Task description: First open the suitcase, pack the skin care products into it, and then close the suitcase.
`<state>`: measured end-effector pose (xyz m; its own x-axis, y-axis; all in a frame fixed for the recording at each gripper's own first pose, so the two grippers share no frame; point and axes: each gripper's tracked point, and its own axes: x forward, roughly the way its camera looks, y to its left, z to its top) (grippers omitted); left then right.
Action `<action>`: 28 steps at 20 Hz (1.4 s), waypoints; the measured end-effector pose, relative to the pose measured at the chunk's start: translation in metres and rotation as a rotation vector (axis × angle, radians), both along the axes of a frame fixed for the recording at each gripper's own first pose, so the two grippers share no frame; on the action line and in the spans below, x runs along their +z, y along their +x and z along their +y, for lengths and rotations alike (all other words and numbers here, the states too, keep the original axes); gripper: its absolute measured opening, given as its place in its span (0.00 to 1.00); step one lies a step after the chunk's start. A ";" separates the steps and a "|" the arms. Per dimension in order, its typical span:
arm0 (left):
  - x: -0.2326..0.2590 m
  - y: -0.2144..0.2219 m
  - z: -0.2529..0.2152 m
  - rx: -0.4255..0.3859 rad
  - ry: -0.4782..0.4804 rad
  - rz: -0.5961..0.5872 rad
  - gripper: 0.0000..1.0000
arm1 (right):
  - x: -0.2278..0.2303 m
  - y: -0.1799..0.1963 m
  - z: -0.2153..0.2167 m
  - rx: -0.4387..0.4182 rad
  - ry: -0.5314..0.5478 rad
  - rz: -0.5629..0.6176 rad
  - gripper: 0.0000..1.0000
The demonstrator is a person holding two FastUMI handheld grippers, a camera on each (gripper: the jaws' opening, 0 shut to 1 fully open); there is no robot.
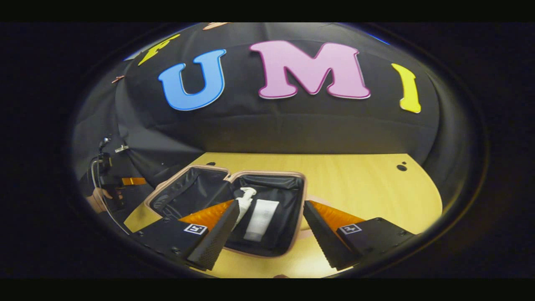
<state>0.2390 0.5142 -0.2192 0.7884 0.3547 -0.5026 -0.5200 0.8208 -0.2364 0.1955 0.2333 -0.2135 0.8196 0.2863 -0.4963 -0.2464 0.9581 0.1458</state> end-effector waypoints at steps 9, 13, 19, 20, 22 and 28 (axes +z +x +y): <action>-0.069 0.064 -0.002 -0.176 -0.210 0.102 0.86 | 0.010 -0.044 -0.095 -0.141 -0.057 -0.031 0.97; -0.080 0.078 -0.006 -0.226 -0.249 0.085 0.59 | -0.001 -0.058 -0.118 -0.145 -0.120 -0.009 0.98; -0.042 0.073 -0.004 -0.182 -0.221 -0.016 0.16 | -0.016 -0.059 -0.119 -0.128 -0.125 0.032 0.97; -0.026 0.072 -0.008 -0.198 -0.180 -0.031 0.13 | -0.015 -0.057 -0.118 -0.124 -0.111 0.038 0.98; 0.012 0.064 -0.013 -0.228 -0.071 -0.078 0.08 | -0.013 -0.050 -0.119 -0.127 -0.089 0.042 0.98; 0.194 0.015 -0.122 -0.302 0.023 -0.331 0.06 | 0.011 -0.030 -0.139 -0.112 -0.057 -0.016 0.97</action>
<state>0.2540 0.3920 -0.0254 0.9754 0.0923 -0.2003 -0.1559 0.9311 -0.3297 0.1657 0.0939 -0.2027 0.8528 0.1641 -0.4958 -0.1394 0.9864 0.0867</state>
